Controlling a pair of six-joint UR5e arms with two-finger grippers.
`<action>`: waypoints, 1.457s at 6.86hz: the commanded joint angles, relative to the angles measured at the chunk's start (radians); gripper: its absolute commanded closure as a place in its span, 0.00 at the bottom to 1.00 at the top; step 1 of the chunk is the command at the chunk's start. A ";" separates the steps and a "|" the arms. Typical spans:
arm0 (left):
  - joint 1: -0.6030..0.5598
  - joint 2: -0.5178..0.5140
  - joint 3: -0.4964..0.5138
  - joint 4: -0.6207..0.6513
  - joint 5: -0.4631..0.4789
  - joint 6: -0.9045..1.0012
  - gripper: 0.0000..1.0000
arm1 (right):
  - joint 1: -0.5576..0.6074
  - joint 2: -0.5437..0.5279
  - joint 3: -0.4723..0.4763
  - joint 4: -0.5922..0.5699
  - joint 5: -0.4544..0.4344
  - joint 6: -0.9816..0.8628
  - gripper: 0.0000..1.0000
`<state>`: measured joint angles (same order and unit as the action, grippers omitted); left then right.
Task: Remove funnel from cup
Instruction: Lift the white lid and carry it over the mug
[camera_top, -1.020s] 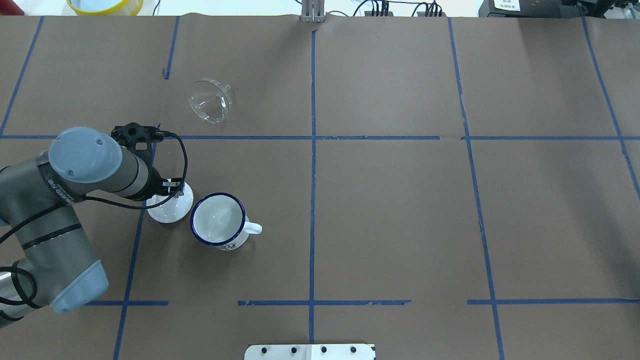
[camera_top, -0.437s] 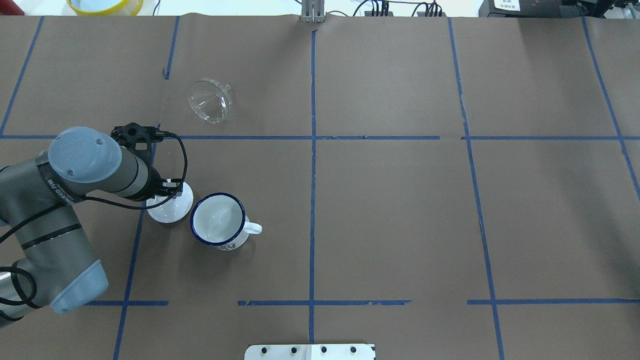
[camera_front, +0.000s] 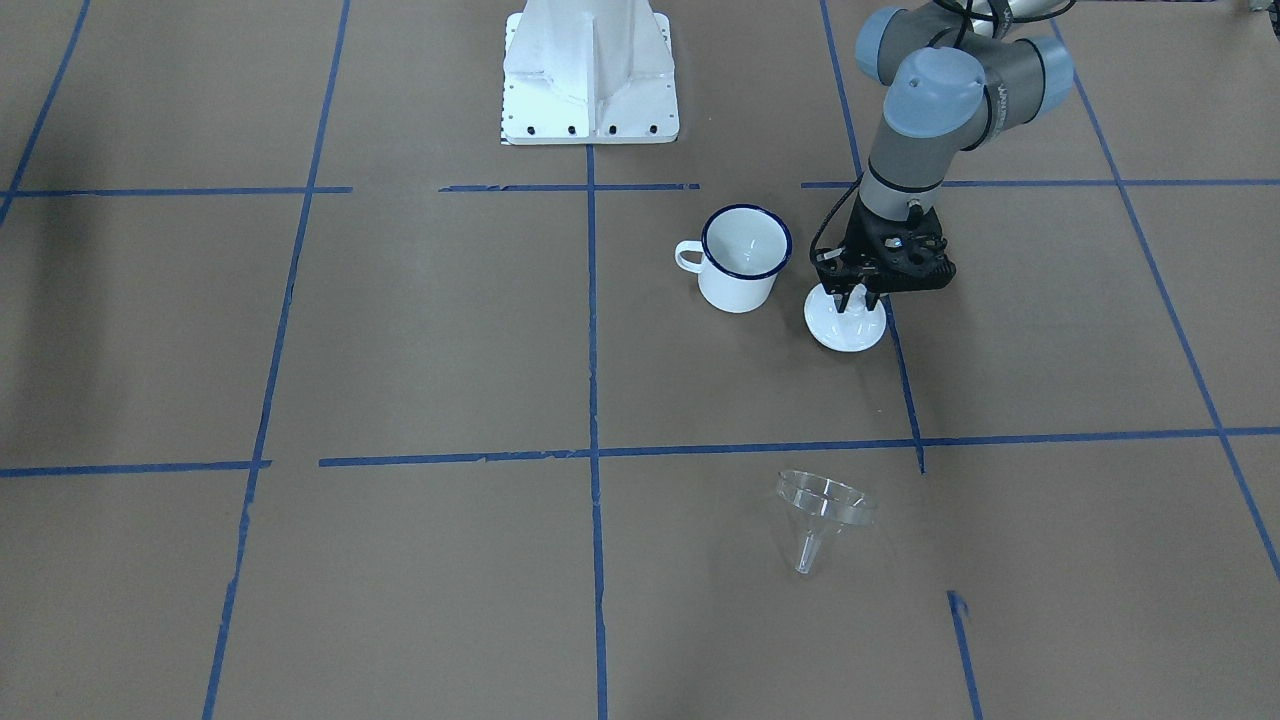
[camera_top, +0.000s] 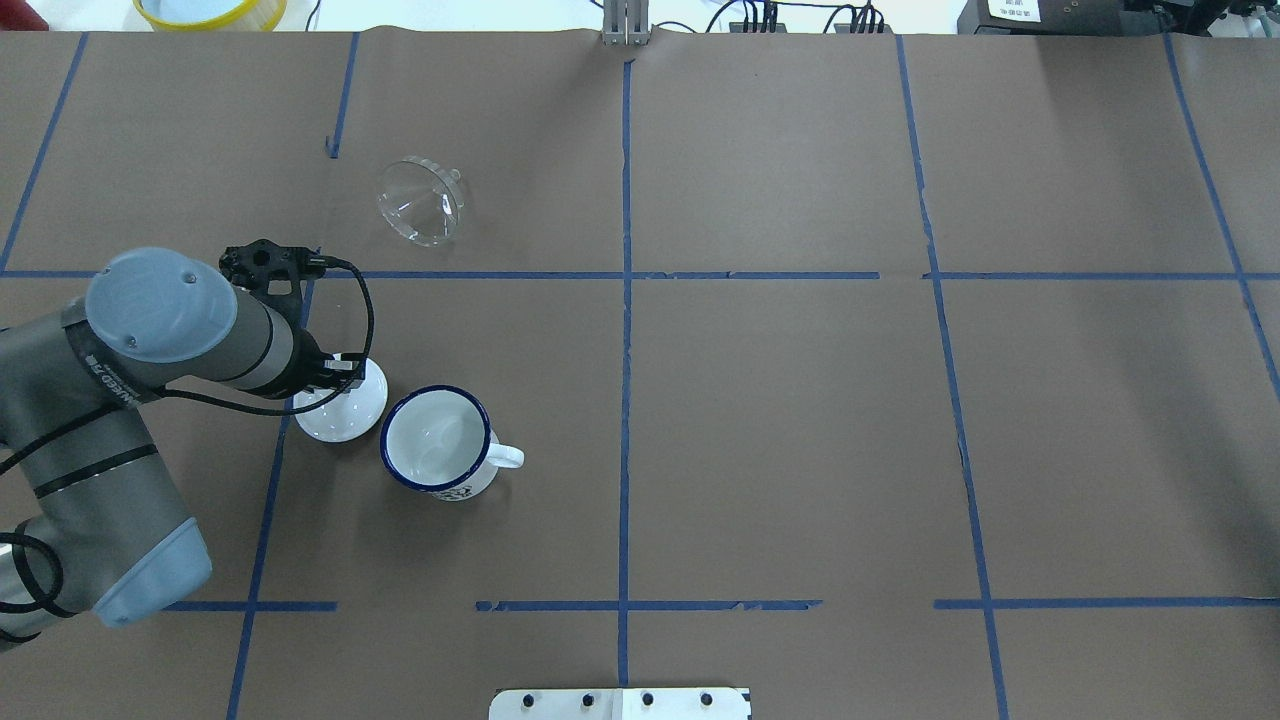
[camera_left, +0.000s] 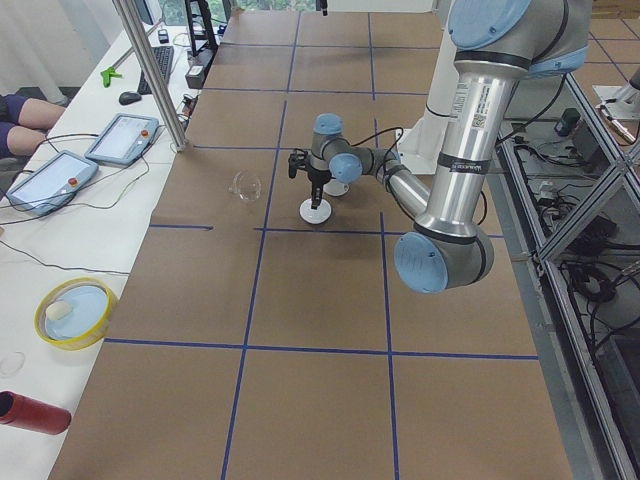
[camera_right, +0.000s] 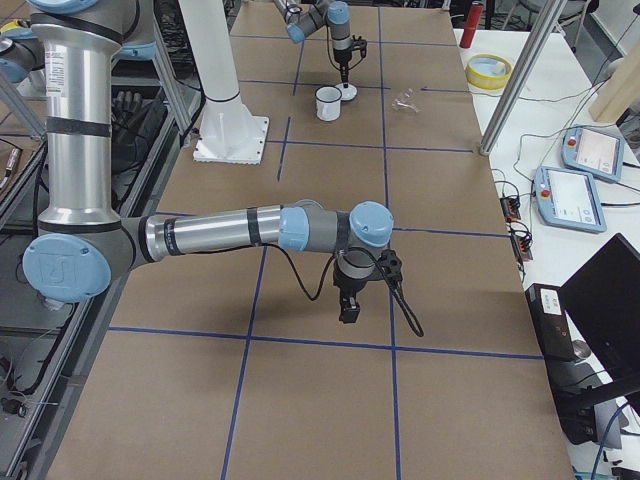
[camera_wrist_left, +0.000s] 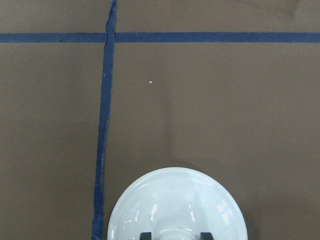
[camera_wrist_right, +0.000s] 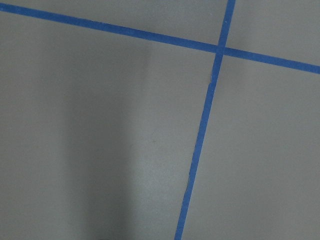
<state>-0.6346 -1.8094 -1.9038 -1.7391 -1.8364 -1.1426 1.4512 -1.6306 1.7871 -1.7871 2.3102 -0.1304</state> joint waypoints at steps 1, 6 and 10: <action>-0.128 -0.008 -0.111 0.138 -0.081 0.073 1.00 | 0.000 0.000 0.000 0.000 0.000 0.000 0.00; -0.122 -0.229 -0.230 0.495 -0.161 -0.073 1.00 | 0.000 0.002 0.000 0.000 0.000 0.000 0.00; 0.047 -0.278 -0.172 0.490 -0.101 -0.247 1.00 | 0.000 0.002 0.000 0.000 0.000 0.000 0.00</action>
<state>-0.6290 -2.0724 -2.0979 -1.2467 -1.9693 -1.3521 1.4511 -1.6295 1.7871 -1.7871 2.3102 -0.1304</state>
